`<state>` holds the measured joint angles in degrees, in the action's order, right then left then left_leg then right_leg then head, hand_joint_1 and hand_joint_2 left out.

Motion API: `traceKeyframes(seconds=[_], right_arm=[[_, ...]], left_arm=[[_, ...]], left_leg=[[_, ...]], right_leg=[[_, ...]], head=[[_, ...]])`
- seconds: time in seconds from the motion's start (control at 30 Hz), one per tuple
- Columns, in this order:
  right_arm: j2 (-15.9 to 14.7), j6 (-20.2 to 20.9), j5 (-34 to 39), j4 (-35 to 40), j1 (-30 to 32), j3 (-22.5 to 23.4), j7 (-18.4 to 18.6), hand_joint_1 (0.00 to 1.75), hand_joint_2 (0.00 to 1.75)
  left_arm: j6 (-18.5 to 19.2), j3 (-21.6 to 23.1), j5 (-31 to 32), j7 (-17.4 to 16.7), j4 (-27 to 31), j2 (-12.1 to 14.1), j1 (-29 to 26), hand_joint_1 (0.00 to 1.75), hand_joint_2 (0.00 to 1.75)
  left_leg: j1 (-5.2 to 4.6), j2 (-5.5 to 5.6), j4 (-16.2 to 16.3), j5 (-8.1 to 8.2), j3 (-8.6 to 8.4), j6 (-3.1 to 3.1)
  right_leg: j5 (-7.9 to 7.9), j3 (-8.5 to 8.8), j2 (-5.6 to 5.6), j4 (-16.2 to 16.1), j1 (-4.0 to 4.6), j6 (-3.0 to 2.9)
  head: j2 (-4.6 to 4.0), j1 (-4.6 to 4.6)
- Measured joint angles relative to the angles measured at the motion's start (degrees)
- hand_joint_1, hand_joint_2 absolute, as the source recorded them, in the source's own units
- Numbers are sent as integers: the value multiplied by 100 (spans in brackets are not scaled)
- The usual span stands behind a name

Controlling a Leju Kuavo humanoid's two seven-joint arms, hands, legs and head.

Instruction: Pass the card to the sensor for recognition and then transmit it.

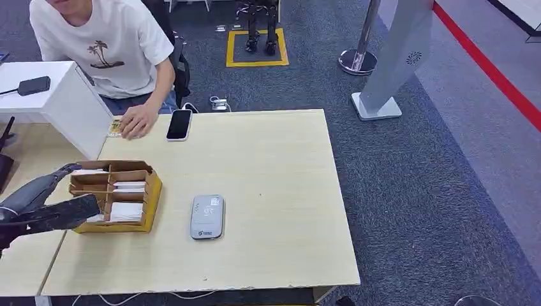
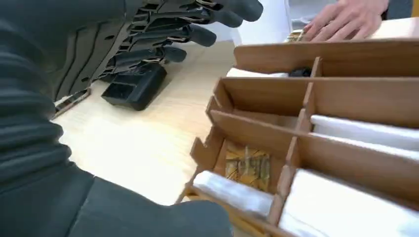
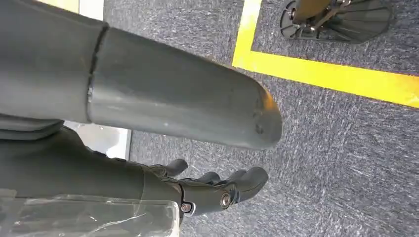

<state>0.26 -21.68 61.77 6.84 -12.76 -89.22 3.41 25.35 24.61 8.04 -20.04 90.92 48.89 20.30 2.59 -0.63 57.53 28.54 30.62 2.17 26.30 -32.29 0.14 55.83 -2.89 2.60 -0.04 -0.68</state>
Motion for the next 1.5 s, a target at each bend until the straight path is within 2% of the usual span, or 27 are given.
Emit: traceKeyframes(seconds=[0.37, 0.7, 0.87, 1.13, 1.2, 1.33, 1.5], right_arm=[[28, 33, -138, 11, -26, 0, 61, 0, 0], [39, 61, -247, 17, -113, 0, 164, 0, 0], [39, 63, -247, 20, -121, 0, 162, 0, 0], [37, 68, -166, 20, -117, 0, 94, 0, 0], [37, 50, -81, 20, -103, 4, 37, 0, 0], [35, -2, 74, 13, -12, 46, -89, 0, 0], [35, -17, 103, 9, 32, 63, -118, 0, 0]], left_arm=[[-99, 591, 55, 223, -610, -507, 549, 0, 175], [-269, 1172, 343, 369, -1361, -1219, 990, 0, 175], [-269, 1299, 354, 387, -1528, -1388, 1128, 0, 175], [-295, 1417, 361, 404, -1608, -1419, 1321, 0, 175], [-350, 1417, 363, 387, -1540, -1342, 1416, 0, 175], [-704, 1360, 498, 291, -1215, -1117, 1579, 0, 175], [-732, 1349, 529, 264, -977, -997, 1594, 0, 175]], left_leg=[[-1, -2, 1, 0, -1, 0], [-2, -1, 3, -3, 1, -3], [-2, -2, 4, -3, 0, -3], [-2, -1, 4, -5, 1, -1], [-1, -3, 4, -5, 0, 0], [-1, -2, 3, -5, 1, 0], [-1, -2, 3, -5, 3, 0]], right_leg=[[0, -2, 3, 0, 0, 0], [-5, 0, 2, 0, -1, 0], [-5, -1, 4, 0, -1, -1], [-6, -1, 3, 0, -1, 0], [-8, -1, 5, 1, 0, -3], [-8, -1, 4, 1, 0, -4], [-8, -1, 4, 1, -1, -4]], head=[[0, -2], [0, -2], [0, -4], [0, -4], [2, -2], [0, -2], [2, -2]])
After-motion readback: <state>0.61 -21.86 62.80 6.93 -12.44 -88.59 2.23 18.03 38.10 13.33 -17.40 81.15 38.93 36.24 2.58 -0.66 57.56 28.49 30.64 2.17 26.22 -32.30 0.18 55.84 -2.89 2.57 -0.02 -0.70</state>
